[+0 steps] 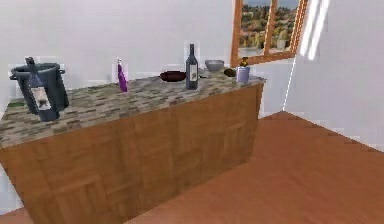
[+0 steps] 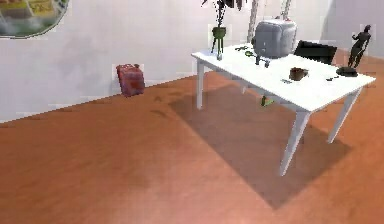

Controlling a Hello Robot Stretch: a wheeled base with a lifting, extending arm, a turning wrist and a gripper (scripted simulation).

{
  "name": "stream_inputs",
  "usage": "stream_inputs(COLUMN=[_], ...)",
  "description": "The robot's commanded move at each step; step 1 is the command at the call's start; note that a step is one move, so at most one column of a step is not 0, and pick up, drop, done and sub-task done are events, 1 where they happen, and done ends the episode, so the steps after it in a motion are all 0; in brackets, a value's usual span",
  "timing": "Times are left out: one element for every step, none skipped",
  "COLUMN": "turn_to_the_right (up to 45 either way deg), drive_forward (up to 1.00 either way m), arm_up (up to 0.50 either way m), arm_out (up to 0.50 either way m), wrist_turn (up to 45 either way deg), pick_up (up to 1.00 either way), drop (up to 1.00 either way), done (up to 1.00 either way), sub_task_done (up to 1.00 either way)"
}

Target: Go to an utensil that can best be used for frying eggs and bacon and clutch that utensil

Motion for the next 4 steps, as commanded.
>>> stream_inputs(turn_to_the_right=[0.0,-45.0,-45.0,45.0], drive_forward=[0.6,0.0,0.0,0.0], arm_up=[0.0,0.0,0.0,0.0], arm_out=[0.0,0.0,0.0,0.0], wrist_turn=[0.0,0.0,0.0,0.0], pick_up=[0.0,0.0,0.0,0.0], drop=[0.0,0.0,0.0,0.0], done=[0.0,0.0,0.0,0.0], sub_task_done=[0.0,0.0,0.0,0.0])
